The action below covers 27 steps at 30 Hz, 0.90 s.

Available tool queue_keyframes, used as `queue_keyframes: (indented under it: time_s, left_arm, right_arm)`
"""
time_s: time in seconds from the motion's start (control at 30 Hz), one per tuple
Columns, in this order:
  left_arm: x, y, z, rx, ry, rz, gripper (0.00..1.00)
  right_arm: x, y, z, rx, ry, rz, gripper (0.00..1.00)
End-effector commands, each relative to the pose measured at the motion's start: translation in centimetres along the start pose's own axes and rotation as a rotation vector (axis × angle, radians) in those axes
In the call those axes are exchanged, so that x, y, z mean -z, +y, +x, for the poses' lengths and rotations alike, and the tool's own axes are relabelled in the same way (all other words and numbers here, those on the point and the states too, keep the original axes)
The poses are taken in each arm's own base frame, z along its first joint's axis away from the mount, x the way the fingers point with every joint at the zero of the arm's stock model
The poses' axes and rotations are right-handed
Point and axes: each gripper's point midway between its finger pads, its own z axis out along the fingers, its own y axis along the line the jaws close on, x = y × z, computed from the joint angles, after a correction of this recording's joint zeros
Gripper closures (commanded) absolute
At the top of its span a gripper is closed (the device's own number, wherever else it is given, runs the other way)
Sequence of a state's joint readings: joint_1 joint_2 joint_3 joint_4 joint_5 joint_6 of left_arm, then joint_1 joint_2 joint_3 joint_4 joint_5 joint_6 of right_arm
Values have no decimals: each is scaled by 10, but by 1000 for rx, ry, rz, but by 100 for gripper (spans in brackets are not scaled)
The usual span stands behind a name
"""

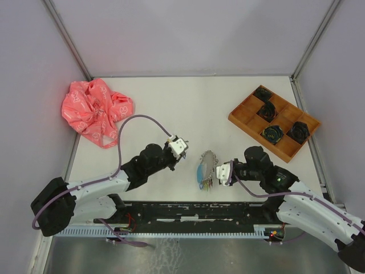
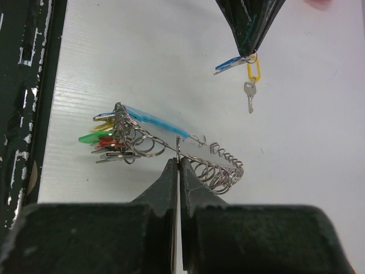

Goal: Put the keys on the keyring

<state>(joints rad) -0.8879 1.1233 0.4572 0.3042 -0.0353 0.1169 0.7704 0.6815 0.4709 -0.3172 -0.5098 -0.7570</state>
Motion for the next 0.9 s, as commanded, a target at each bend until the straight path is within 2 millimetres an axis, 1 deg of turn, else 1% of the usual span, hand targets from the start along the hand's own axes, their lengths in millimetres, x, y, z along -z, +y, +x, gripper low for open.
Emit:
queue_keyframes:
  time_s: [0.0, 0.07, 0.13, 0.23, 0.43, 0.5, 0.7, 0.87]
  left_arm:
    - [14, -25, -59, -226, -287, 171, 97]
    - [20, -34, -66, -294, -349, 219, 97]
    - [22, -38, -68, -344, -367, 241, 97]
    - [19, -44, -65, -399, -347, 289, 97]
    - [20, -59, -71, -422, -372, 371, 97]
    - [21, -62, -77, -427, -384, 380, 97]
    - [20, -72, -90, -481, -414, 380, 97]
    - [18, -82, -92, -510, -413, 382, 97]
  right_arm:
    - [11, -33, -34, 162, -62, 85, 99]
    - [12, -36, -37, 189, -66, 101, 99]
    - [13, -40, -36, 208, -52, 107, 99]
    - [13, -44, -34, 214, -31, 114, 99]
    - [13, -52, -34, 223, -11, 135, 99]
    - [13, -55, -35, 224, -11, 138, 99]
    - [8, -56, -34, 213, -6, 129, 99]
    - [7, -58, -34, 205, -12, 143, 99]
